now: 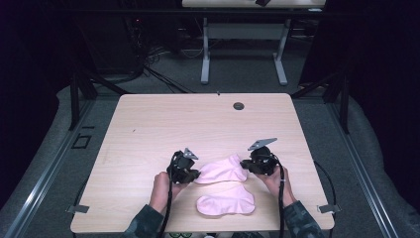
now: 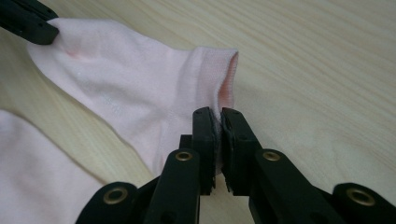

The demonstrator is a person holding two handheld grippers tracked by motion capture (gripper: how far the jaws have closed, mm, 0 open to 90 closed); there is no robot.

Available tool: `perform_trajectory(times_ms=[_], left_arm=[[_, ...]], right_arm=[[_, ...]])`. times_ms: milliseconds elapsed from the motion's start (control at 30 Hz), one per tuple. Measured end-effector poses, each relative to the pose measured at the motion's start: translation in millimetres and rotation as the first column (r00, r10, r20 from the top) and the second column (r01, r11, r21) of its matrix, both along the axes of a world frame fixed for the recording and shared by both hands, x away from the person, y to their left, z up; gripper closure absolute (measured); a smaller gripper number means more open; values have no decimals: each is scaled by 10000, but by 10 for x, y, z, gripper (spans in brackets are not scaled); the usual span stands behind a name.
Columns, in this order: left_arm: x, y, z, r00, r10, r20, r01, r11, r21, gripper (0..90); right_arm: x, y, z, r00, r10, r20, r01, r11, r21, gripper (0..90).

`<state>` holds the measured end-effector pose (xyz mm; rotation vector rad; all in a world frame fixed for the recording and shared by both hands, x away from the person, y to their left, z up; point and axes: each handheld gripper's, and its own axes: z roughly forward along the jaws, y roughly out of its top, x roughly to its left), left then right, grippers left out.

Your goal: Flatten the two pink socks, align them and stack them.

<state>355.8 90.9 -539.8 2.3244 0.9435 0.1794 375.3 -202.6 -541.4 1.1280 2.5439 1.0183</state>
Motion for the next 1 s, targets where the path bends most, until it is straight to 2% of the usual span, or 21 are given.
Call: perform_trajectory(times_ms=[200, 267, 400, 433, 500, 600, 667, 700, 733, 867, 933, 1000], left_arm=[[-153, 31, 238, 9995, -318, 63, 320, 9989, -351, 859], [-221, 38, 301, 9989, -458, 49, 460, 9977, -490, 858], [-376, 50, 392, 9965, -810, -200, 797, 9952, -575, 858], [-416, 54, 398, 9960, -860, -244, 842, 9942, -669, 857], [-481, 70, 399, 9928, -1058, -555, 1007, 9910, -879, 857], [-578, 85, 364, 9886, -1192, -919, 1090, 9880, -1092, 857], [-640, 74, 278, 9845, -1288, -1194, 1178, 9885, -946, 857], [-640, 74, 278, 9845, -1288, -1194, 1178, 9885, -946, 857], [-646, 76, 238, 9822, -1296, -1357, 1168, 9883, -980, 857], [-641, 77, 76, 9731, -1359, -1859, 1222, 9890, -836, 856], [-637, 67, 8, 9692, -1396, -2029, 1268, 9891, -751, 854], [-628, 57, -45, 9693, -1348, -2059, 1243, 9902, -633, 851]], right_arm=[[-209, -58, 251, 9995, 73, 294, -77, 9999, 132, 842], [-293, -85, 335, 9996, 117, 248, -123, 9997, 217, 842], [-491, -126, 465, 9994, 234, 250, -242, 9992, 318, 841], [-538, -138, 484, 9994, 314, 122, -318, 9989, 351, 841], [-632, -158, 506, 9992, 394, 18, -394, 9987, 313, 841], [-748, -184, 489, 9985, 499, -240, -491, 9982, 330, 840], [-803, -181, 445, 9979, 517, -402, -506, 9983, 285, 840], [-803, -181, 445, 9979, 517, -402, -506, 9983, 285, 840], [-834, -176, 378, 9955, 626, -705, -616, 9980, 161, 839], [-833, -150, 170, 9883, 710, -1348, -724, 9974, -55, 839], [-824, -136, 80, 9867, 705, -1467, -722, 9974, -60, 839], [-823, -115, 16, 9884, 539, -1423, -585, 9979, -280, 838]])
